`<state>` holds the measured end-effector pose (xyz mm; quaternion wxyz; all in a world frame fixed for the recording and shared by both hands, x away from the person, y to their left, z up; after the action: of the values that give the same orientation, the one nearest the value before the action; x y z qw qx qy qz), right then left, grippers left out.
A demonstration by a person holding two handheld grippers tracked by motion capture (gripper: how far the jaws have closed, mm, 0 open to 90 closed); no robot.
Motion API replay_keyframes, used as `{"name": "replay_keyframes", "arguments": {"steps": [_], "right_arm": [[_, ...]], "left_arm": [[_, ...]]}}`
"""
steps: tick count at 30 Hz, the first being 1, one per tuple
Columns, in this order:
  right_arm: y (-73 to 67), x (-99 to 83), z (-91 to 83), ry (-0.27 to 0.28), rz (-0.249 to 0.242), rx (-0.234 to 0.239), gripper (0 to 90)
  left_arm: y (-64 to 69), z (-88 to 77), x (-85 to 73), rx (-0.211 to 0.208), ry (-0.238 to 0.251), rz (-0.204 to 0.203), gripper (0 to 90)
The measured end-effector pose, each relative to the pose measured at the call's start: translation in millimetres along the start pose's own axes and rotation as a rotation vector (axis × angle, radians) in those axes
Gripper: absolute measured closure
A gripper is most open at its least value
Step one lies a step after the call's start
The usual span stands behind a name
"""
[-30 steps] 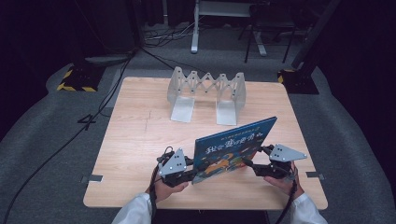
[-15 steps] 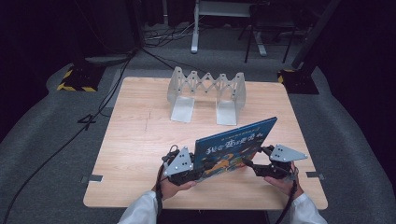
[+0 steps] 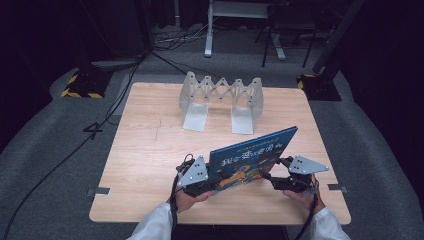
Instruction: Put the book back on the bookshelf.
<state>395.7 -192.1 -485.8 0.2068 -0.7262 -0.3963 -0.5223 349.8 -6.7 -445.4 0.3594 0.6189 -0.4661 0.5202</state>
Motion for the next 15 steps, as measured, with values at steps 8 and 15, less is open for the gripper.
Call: {"name": "replay_keyframes", "arguments": {"steps": [8,15], "right_arm": [[-0.1,-4.5,0.2,-0.011,-0.002,-0.002,37.3],[5.3,-20.1,-2.0,-0.064,0.017,-0.007,34.0]], "left_arm": [[0.4,3.8,-5.2,-0.015,-0.005,-0.010,82.3],[-3.8,4.6,-4.4,0.004,-0.016,-0.009,82.7]]}}
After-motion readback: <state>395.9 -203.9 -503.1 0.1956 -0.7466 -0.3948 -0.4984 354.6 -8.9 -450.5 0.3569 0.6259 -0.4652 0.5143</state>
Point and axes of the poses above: each handheld gripper's, and its own axes: z roughly forward along the jaws, x roughly out of its top, y roughly to its right, the point moved 9 cm from there along z, roughly forward along the jaws, and after that the axes turned 3 degrees about -x, right-handed, at the moved point
